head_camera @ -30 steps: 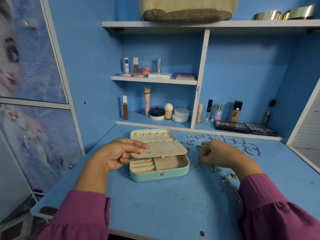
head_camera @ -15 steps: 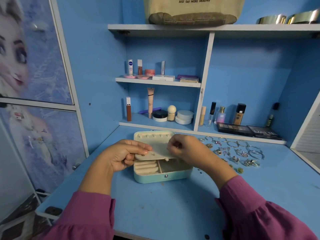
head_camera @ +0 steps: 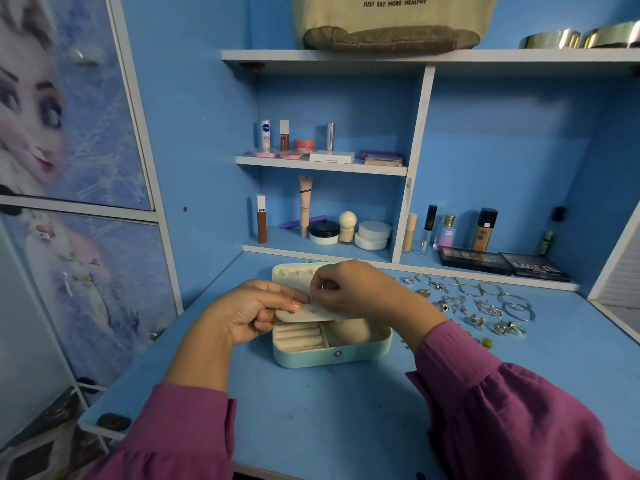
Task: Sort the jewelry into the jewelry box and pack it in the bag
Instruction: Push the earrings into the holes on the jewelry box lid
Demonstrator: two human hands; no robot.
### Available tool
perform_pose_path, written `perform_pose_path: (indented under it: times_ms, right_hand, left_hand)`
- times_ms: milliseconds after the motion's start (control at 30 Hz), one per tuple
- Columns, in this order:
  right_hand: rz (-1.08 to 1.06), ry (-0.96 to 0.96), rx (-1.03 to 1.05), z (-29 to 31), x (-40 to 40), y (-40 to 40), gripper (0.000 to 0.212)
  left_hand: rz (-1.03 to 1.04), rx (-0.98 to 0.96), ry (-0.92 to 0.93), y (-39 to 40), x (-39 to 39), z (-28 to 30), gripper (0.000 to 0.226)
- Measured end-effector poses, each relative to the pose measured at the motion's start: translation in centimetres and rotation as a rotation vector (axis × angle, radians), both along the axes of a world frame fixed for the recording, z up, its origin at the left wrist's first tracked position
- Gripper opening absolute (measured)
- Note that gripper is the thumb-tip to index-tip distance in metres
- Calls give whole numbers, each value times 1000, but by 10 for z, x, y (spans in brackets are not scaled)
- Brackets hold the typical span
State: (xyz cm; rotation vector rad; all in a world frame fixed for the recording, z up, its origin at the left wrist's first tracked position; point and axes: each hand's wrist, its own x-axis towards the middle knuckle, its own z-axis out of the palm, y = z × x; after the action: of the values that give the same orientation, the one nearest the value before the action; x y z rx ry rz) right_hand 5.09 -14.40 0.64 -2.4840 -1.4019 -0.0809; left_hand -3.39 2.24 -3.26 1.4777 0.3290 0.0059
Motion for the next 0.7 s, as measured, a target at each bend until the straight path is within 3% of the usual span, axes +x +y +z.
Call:
perform_pose_path:
  times_ms: [700]
  right_hand:
    - [17,-21,-75,8,-5,3,26]
  left_hand:
    - [-3,9,4,-1,0,0,19]
